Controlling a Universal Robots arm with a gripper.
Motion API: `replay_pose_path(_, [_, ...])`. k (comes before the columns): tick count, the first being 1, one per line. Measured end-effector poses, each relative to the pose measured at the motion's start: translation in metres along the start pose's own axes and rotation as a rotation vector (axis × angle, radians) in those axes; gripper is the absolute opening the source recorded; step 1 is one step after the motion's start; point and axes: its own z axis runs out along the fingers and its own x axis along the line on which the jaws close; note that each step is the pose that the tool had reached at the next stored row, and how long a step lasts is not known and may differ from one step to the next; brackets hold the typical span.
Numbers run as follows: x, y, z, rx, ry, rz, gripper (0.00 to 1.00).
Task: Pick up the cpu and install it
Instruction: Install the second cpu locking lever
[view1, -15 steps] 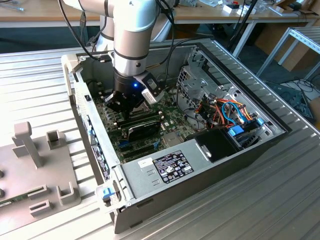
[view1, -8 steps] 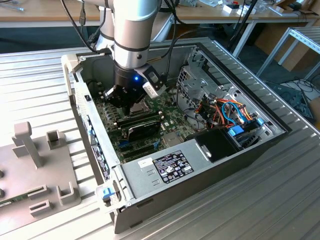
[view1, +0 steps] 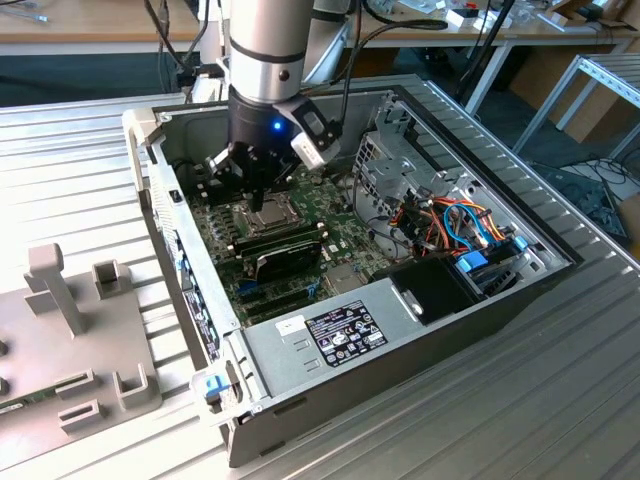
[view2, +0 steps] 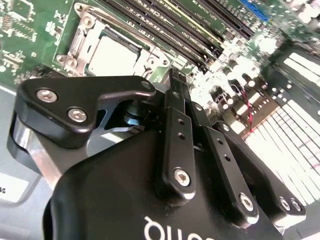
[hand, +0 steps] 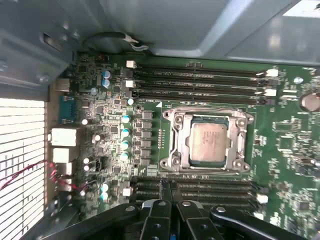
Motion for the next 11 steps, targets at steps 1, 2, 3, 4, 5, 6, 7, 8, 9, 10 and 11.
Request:
replay_pose_path(1, [0.0,-0.0001,-0.0034,0.0015,0.0002,0.0,0.11])
replay_pose_path(2, [-0.0001,-0.0001,-0.0081,0.0036,0.0003,0.0,0.11])
replay_pose_path(3, [-0.0001,-0.0002,-0.0108,0.0048,0.0003,0.0,0.11])
replay_pose_path(4, [-0.0001,-0.0002,-0.0129,0.0058,0.0003,0.0,0.11])
replay_pose_path(5, [-0.0002,-0.0002,-0.0141,0.0067,0.0004,0.0,0.11])
replay_pose_path(6, [-0.0002,-0.0002,-0.0141,0.0066,0.0003,0.0,0.11])
replay_pose_path(7, [-0.0001,-0.0002,-0.0141,0.0066,0.0002,0.0,0.11])
replay_pose_path(8, [-0.0002,-0.0002,-0.0142,0.0068,0.0003,0.0,0.11])
replay_pose_path(9, [-0.0008,-0.0002,-0.0143,0.0071,0.0005,0.0,0.11])
replay_pose_path(10, [-0.0027,-0.0003,-0.0143,0.007,0.0005,0.0,0.11])
replay_pose_path(11, [-0.0065,-0.0005,-0.0142,0.0069,0.0004,0.0,0.11])
